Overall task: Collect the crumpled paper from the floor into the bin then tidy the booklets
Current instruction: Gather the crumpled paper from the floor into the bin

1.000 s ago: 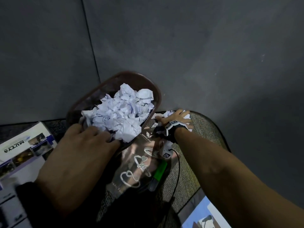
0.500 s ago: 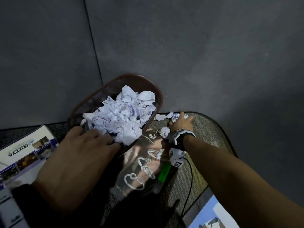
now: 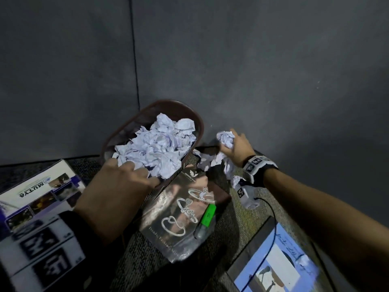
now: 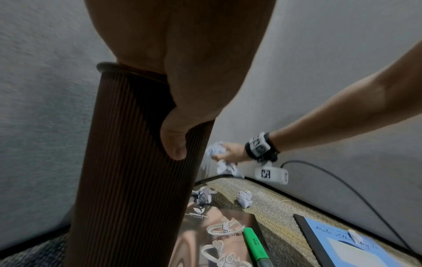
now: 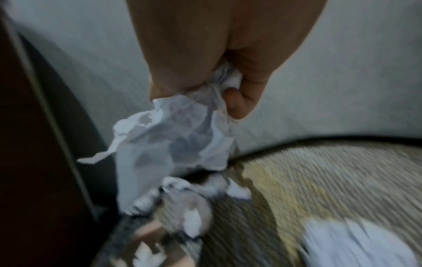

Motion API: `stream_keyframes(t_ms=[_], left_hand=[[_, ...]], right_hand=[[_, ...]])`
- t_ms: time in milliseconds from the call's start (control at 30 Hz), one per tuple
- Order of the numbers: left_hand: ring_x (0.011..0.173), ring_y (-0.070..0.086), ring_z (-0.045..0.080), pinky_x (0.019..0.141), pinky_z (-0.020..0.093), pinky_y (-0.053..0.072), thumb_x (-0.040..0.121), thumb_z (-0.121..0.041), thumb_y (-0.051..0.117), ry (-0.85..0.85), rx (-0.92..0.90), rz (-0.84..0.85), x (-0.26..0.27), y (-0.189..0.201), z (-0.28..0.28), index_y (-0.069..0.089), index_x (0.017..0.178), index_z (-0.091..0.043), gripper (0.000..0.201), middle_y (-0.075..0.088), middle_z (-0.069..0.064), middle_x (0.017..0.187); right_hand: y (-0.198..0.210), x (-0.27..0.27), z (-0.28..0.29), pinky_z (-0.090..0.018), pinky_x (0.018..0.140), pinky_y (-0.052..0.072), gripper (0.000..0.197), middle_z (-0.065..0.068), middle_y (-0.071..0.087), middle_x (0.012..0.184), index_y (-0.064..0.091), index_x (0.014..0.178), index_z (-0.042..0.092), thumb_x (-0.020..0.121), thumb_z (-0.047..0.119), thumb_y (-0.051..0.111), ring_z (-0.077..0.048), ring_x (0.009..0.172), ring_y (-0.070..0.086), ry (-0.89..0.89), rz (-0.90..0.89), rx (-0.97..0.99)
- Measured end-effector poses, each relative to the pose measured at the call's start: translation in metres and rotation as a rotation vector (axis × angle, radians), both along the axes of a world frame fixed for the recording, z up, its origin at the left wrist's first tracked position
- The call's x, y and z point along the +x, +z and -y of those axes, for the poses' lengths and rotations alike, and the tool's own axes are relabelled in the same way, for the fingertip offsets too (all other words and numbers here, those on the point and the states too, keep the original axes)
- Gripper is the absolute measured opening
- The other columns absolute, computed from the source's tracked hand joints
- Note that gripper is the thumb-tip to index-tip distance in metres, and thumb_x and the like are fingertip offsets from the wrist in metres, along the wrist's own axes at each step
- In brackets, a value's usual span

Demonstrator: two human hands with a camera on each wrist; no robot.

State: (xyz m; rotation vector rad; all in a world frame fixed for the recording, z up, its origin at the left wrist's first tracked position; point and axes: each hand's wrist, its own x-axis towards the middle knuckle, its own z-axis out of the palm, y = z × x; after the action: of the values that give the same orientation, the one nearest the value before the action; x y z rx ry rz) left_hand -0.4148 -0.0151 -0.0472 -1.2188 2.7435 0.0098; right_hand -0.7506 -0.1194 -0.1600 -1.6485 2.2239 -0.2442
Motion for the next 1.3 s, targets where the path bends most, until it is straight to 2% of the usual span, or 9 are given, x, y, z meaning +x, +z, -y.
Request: stream_keyframes(t_ms=[100, 267, 467, 633, 900, 1067, 1133, 1200, 1300], left_hand=[[0.061, 0.061, 0.025, 0.061, 0.036, 0.041, 0.07, -0.016, 0.027, 0.002, -0.002, 0.013, 0.0, 0.001, 0.003, 0.068, 0.075, -0.021, 0.042, 0.062, -0.001, 0.065], [0.117, 0.046, 0.023, 0.094, 0.041, 0.029, 0.095, -0.02, 0.037, 0.055, 0.125, 0.187, -0.003, 0.002, 0.0, 0.044, 0.129, -0.029, 0.036, 0.052, -0.001, 0.126], [0.119, 0.044, 0.026, 0.096, 0.041, 0.029, 0.094, -0.02, 0.038, 0.029, 0.094, 0.168, 0.004, 0.006, -0.008, 0.041, 0.131, -0.023, 0.038, 0.049, 0.004, 0.129], [0.116, 0.045, 0.025, 0.093, 0.041, 0.029, 0.094, -0.016, 0.034, -0.007, 0.086, 0.118, 0.006, 0.0, -0.013, 0.046, 0.124, -0.02, 0.032, 0.052, 0.005, 0.125], [0.115, 0.045, 0.025, 0.092, 0.039, 0.029, 0.094, -0.015, 0.035, 0.0, 0.092, 0.102, 0.018, -0.002, -0.009, 0.047, 0.122, -0.025, 0.032, 0.052, 0.0, 0.123], [0.119, 0.042, 0.021, 0.098, 0.04, 0.027, 0.095, -0.017, 0.038, 0.019, 0.111, 0.101, 0.031, 0.009, 0.008, 0.046, 0.128, -0.031, 0.037, 0.051, -0.005, 0.126], [0.118, 0.042, 0.02, 0.099, 0.042, 0.025, 0.094, -0.021, 0.039, 0.027, 0.076, 0.095, 0.038, 0.014, 0.014, 0.047, 0.125, -0.034, 0.035, 0.053, -0.008, 0.121], [0.114, 0.041, 0.019, 0.097, 0.041, 0.024, 0.092, -0.027, 0.042, 0.034, 0.051, 0.111, 0.042, 0.016, 0.016, 0.049, 0.12, -0.035, 0.03, 0.053, -0.011, 0.114], [0.111, 0.037, 0.019, 0.093, 0.04, 0.024, 0.092, -0.028, 0.042, 0.03, 0.059, 0.129, 0.042, 0.017, 0.015, 0.049, 0.118, -0.034, 0.028, 0.053, -0.011, 0.109]], right_hand=[[0.068, 0.021, -0.003, -0.032, 0.084, 0.05, 0.051, -0.007, 0.062, 0.106, 0.054, 0.117, 0.015, 0.082, 0.053, 0.052, -0.025, 0.093, 0.06, 0.117, 0.063, -0.205], [0.165, 0.109, -0.008, -0.015, 0.063, 0.042, 0.022, 0.012, 0.061, 0.086, 0.057, 0.099, 0.024, 0.091, 0.044, 0.055, -0.002, 0.072, 0.058, 0.401, 0.127, -0.18], [0.159, 0.181, 0.003, -0.024, 0.068, 0.041, 0.036, -0.001, 0.051, 0.092, 0.052, 0.093, 0.013, 0.092, 0.049, 0.051, -0.021, 0.085, 0.051, 0.587, -0.339, 0.285], [0.129, 0.202, 0.018, -0.032, 0.074, 0.045, 0.043, -0.002, 0.05, 0.068, 0.045, 0.064, 0.014, 0.095, 0.044, 0.045, -0.026, 0.073, 0.054, 0.692, -0.411, 0.44], [0.106, 0.214, 0.019, -0.032, 0.102, 0.04, 0.051, -0.001, 0.059, 0.115, 0.057, 0.122, 0.005, 0.097, 0.048, 0.045, -0.022, 0.111, 0.056, 0.782, -0.237, 0.48], [0.141, 0.199, 0.028, -0.029, 0.066, 0.057, 0.111, -0.004, 0.053, 0.135, 0.038, 0.138, 0.014, 0.057, 0.086, 0.057, -0.027, 0.115, 0.06, 0.382, 0.084, 0.473], [0.153, 0.197, 0.026, -0.034, 0.062, 0.059, 0.088, -0.005, 0.062, 0.12, 0.052, 0.123, 0.016, 0.066, 0.083, 0.053, -0.024, 0.091, 0.069, 0.356, 0.161, 0.479], [0.17, 0.196, 0.018, -0.031, 0.069, 0.052, 0.065, 0.001, 0.065, 0.106, 0.061, 0.1, 0.025, 0.077, 0.082, 0.041, -0.02, 0.081, 0.064, 0.427, 0.054, 0.408], [0.176, 0.192, 0.006, -0.038, 0.093, 0.043, 0.076, 0.001, 0.059, 0.125, 0.051, 0.126, 0.033, 0.076, 0.085, 0.029, -0.025, 0.112, 0.057, 0.599, -0.275, 0.128]])
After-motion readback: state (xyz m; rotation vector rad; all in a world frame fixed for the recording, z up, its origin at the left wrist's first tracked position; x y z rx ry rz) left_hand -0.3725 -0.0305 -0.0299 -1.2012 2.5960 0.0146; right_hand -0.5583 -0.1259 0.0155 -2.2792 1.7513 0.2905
